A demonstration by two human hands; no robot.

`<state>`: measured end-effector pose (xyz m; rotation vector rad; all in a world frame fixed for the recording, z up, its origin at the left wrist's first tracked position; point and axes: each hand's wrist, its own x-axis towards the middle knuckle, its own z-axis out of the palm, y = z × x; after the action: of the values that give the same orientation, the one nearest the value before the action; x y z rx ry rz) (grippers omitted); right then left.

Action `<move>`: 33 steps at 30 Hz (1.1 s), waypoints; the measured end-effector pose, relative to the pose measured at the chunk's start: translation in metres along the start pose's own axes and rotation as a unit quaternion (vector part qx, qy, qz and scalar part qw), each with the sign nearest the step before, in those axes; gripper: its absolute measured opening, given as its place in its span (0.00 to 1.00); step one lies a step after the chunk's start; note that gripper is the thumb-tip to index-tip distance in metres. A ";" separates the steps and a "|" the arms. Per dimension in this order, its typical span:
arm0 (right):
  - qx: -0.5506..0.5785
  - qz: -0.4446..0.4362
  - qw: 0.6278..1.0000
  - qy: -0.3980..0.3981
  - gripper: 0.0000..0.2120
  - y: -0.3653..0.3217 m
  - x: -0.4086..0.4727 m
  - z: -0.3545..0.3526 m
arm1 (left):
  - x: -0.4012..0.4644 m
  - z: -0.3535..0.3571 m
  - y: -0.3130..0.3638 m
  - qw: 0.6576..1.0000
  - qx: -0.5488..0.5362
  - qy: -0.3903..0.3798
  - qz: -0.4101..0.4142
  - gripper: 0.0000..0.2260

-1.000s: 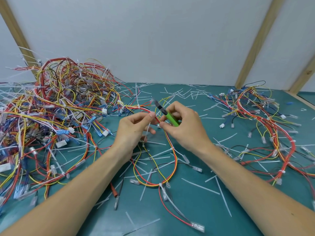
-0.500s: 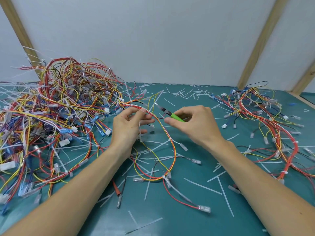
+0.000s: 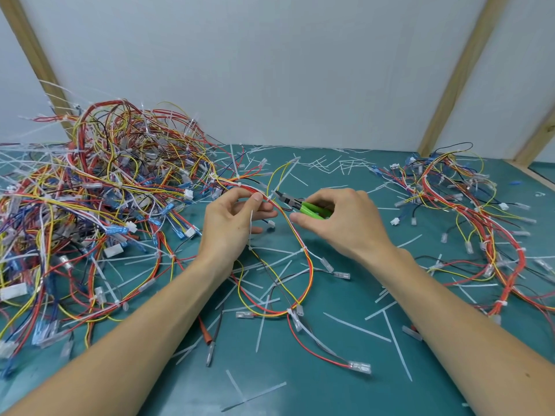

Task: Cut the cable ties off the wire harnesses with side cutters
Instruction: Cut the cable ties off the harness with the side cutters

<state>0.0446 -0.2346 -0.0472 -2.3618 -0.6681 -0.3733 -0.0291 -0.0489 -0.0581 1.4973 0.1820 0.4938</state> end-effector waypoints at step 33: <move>-0.024 -0.025 0.999 -0.024 0.17 -0.002 0.000 -0.001 | -0.001 0.001 -0.002 1.000 -0.001 -0.007 -0.008 0.06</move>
<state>0.0433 -0.2342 -0.0451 -2.4096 -0.7508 -0.3582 -0.0295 -0.0505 -0.0604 1.4968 0.1828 0.4698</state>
